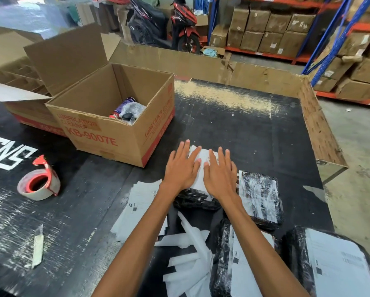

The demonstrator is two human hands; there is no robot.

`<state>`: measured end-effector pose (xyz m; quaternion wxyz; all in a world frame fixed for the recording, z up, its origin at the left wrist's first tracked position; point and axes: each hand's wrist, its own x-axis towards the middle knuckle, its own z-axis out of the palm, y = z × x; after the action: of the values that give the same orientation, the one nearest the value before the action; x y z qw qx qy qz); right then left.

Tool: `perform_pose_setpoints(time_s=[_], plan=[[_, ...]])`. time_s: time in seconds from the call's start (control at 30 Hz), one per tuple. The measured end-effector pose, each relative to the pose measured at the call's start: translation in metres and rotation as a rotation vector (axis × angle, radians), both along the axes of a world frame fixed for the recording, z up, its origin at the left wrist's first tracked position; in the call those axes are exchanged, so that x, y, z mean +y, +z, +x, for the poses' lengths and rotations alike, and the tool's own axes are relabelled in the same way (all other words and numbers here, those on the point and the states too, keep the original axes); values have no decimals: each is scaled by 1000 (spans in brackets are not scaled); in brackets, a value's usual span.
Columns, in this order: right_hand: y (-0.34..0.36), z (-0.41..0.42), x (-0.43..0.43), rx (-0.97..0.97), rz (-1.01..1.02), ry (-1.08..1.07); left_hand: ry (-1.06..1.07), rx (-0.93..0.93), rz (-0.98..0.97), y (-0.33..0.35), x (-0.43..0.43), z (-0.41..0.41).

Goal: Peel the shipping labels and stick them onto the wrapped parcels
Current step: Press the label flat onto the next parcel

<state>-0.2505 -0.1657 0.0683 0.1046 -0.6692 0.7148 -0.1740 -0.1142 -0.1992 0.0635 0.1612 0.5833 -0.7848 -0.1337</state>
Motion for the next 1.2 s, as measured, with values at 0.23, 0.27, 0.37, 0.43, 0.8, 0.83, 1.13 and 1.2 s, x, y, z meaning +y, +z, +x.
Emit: perform_pose_setpoints(time_s=[0.23, 0.27, 0.37, 0.43, 0.8, 0.83, 1.13, 1.2], plan=[[-8, -14, 9, -485, -3, -65, 86, 623, 234, -7, 3, 17], [-9, -14, 14, -558, 20, -94, 127, 717, 281, -7, 8, 19], [-8, -10, 26, -733, 57, -73, 178, 992, 429, 0, 25, 16], [2, -7, 32, -770, 10, -62, 208, 1061, 396, 11, 33, 15], [77, -61, 156, -565, -242, -99, 35, 1166, 198, 67, 160, -37], [72, -66, 174, -554, -224, -108, 32, 1157, 226, 57, 176, -43], [2, -85, 241, -23, 88, -168, 27, 932, 439, -15, 232, -74], [-5, -76, 238, 161, 106, -151, 26, 910, 466, -19, 231, -73]])
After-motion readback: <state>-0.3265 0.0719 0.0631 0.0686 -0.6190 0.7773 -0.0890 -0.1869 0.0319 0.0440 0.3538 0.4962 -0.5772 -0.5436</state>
